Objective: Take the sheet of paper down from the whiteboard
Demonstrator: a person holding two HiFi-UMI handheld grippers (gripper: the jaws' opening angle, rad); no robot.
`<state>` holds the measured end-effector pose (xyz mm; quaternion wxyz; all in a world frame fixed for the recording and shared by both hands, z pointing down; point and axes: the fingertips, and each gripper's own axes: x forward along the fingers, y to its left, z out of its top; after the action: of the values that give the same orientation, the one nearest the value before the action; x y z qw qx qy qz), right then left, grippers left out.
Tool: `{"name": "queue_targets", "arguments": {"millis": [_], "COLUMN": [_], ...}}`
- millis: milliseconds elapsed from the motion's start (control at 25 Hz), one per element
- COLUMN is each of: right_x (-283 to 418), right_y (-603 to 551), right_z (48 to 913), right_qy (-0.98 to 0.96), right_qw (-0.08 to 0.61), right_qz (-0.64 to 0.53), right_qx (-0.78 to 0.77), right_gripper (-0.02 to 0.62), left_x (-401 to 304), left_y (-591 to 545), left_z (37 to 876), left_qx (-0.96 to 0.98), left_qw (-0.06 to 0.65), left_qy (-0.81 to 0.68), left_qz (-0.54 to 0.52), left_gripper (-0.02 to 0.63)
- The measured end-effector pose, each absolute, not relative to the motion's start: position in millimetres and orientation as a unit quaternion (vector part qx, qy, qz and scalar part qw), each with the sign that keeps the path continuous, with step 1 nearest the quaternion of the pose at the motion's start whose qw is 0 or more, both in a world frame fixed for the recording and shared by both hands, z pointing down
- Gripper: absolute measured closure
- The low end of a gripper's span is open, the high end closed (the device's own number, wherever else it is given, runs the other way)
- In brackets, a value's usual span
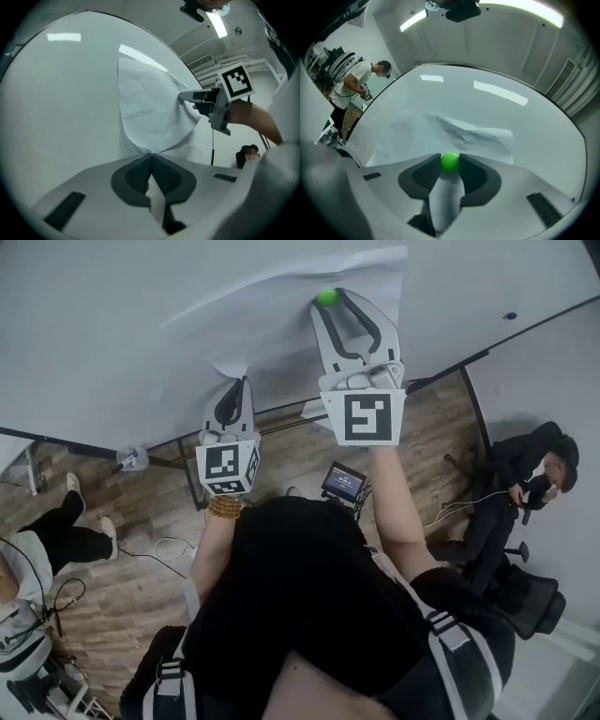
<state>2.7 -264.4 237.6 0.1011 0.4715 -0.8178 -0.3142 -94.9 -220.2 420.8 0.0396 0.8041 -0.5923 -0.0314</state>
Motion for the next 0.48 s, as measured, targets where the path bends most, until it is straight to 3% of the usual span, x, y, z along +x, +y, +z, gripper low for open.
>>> {"name": "queue_targets", "arguments": {"millis": [480], "right_x": [3.1], "right_y": [-266.7], "right_z": [239.7], "right_qy": [-0.822], "right_qw": [0.095], "right_qz": [-0.310], "right_qx": [0.468], "right_gripper": [0.474], "left_x": [-99.0], "left_y": [-219.4], "left_z": [421.3], "left_qx": [0.798], "left_qw": [0.039], "left_qy": [-0.601], "left_qz": [-0.038], "left_gripper": [0.598]}}
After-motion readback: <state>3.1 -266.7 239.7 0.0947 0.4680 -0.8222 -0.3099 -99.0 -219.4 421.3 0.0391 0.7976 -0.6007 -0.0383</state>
